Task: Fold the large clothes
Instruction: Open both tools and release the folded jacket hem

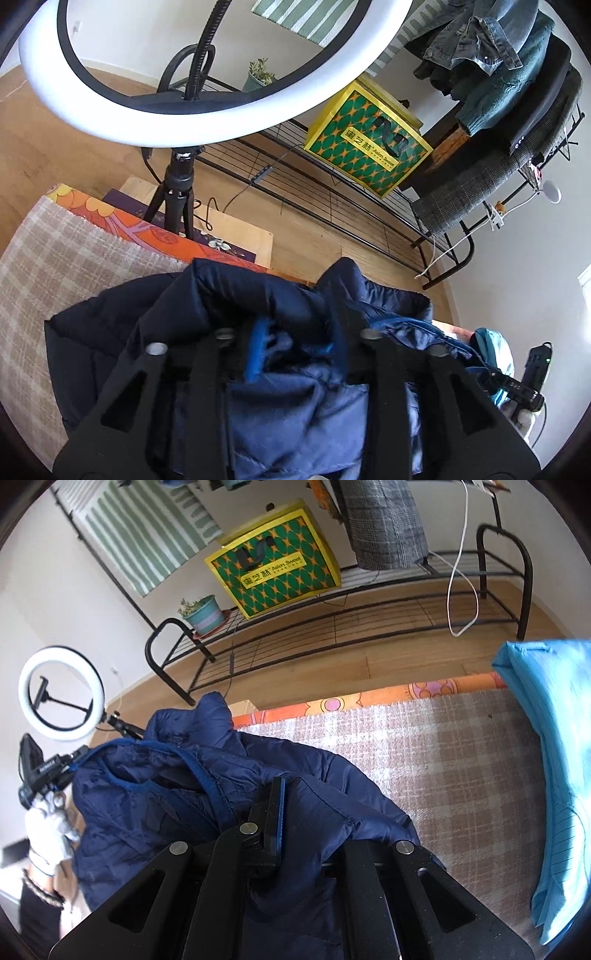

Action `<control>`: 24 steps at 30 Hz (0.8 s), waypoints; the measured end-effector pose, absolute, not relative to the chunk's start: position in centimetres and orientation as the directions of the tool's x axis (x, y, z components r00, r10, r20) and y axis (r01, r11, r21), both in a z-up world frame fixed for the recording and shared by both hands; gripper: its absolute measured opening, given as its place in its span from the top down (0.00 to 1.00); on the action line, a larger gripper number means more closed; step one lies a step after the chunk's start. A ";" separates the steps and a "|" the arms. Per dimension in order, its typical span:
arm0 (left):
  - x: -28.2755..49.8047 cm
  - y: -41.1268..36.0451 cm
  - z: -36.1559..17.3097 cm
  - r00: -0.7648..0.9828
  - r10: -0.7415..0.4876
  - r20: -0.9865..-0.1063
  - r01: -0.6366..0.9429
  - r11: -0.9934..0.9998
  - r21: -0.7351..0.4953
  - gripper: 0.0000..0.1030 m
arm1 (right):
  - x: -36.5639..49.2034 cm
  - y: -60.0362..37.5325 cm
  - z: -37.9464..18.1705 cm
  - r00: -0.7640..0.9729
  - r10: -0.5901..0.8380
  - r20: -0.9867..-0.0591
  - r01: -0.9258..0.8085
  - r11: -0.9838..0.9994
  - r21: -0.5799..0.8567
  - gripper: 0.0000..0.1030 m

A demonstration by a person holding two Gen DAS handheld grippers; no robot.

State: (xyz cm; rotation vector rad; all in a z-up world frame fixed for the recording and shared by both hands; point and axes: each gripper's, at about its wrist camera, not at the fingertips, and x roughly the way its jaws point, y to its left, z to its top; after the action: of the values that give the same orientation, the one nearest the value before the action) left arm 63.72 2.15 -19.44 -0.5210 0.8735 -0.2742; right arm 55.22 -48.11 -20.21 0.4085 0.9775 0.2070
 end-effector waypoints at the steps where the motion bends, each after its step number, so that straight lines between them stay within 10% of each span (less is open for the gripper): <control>1: 63.6 2.1 -19.1 0.625 -0.429 -0.652 0.025 0.846 -0.532 0.57 | 55.3 -48.2 -20.3 0.543 0.353 -0.762 0.014 0.903 0.429 0.95; 11: 61.3 1.9 -17.3 0.649 -0.390 -0.654 0.104 0.896 -0.431 0.51 | 55.6 -50.0 -20.5 0.516 0.454 -0.726 0.054 0.829 0.557 0.88; 15: 60.9 0.5 -20.3 0.587 -0.325 -0.741 0.117 0.940 -0.320 0.51 | 55.8 -51.0 -20.3 0.505 0.526 -0.684 0.060 0.769 0.636 0.64; 24: 60.4 -0.1 -24.9 0.568 -0.234 -0.789 0.091 0.971 -0.223 0.51 | 54.0 -47.3 -14.3 0.635 0.285 -0.718 -0.068 0.946 0.315 0.55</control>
State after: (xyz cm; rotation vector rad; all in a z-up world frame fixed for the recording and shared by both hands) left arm 60.37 -0.11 -24.87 -0.1637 0.9485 -0.1921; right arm 54.05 -47.26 -14.26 0.2703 0.8616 0.2049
